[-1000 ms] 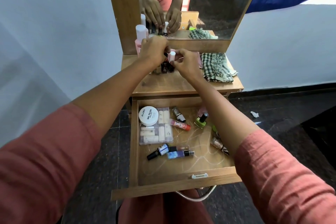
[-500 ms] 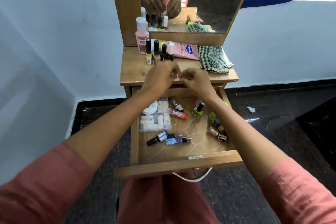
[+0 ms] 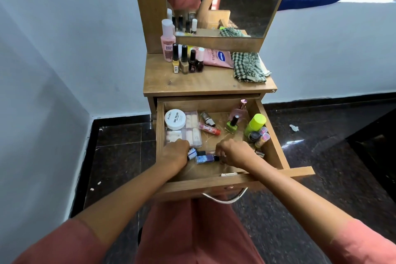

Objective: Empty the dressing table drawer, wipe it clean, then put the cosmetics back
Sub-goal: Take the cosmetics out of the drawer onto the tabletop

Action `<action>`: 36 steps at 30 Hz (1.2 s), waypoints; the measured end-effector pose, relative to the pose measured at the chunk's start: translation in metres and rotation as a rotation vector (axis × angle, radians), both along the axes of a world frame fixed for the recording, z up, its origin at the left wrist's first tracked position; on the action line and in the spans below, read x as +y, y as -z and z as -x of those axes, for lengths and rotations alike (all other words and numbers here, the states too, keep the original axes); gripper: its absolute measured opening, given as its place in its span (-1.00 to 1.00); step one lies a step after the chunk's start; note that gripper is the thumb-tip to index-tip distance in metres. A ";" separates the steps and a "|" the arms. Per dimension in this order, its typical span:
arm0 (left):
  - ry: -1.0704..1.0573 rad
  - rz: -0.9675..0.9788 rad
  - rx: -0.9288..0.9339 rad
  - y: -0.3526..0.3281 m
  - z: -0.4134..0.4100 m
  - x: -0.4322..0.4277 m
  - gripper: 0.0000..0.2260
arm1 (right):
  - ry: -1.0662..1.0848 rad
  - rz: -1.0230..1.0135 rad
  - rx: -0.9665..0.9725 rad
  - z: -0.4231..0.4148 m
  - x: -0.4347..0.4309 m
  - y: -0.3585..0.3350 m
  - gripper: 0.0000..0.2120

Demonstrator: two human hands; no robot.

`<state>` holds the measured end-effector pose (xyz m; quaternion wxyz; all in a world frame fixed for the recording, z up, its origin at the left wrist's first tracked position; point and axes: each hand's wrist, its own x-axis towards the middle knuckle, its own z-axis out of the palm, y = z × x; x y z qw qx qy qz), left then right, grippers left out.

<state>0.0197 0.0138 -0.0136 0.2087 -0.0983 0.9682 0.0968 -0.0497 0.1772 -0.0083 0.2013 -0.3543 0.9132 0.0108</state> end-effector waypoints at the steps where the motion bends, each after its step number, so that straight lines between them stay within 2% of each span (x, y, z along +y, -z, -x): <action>1: -0.004 0.010 0.003 0.001 -0.001 0.001 -0.77 | -0.009 -0.009 0.030 -0.001 -0.001 0.001 -0.80; 7: -0.028 0.024 0.041 0.005 -0.005 0.005 -0.77 | -0.021 -0.030 0.075 -0.004 -0.003 0.003 -0.80; 10: -0.047 0.006 0.065 0.003 -0.005 0.004 -0.79 | 0.003 -0.024 0.015 -0.003 -0.001 0.003 -0.81; 15: -0.139 -0.143 0.221 -0.006 -0.002 -0.001 -0.85 | 0.129 0.262 -0.246 0.002 0.001 -0.012 -0.84; 18: -0.194 -0.273 0.307 -0.012 0.003 0.001 -0.87 | 0.233 0.419 -0.291 0.001 -0.003 -0.020 -0.87; 21: -0.205 -0.319 0.347 -0.023 0.010 0.003 -0.84 | 0.276 0.505 -0.291 0.005 -0.008 -0.027 -0.85; 25: -0.157 -0.382 0.416 -0.053 0.029 -0.002 -0.87 | 0.302 0.636 -0.213 0.021 -0.013 -0.052 -0.80; 29: -0.119 -0.448 0.561 -0.098 0.057 -0.005 -0.84 | 0.330 0.790 -0.067 0.051 -0.021 -0.087 -0.80; 33: -0.095 -0.352 0.684 -0.142 0.102 -0.010 -0.81 | 0.352 0.915 0.107 0.088 -0.036 -0.117 -0.76; 36: -0.058 -0.278 0.688 -0.160 0.133 -0.014 -0.82 | 0.360 0.972 0.187 0.114 -0.049 -0.127 -0.77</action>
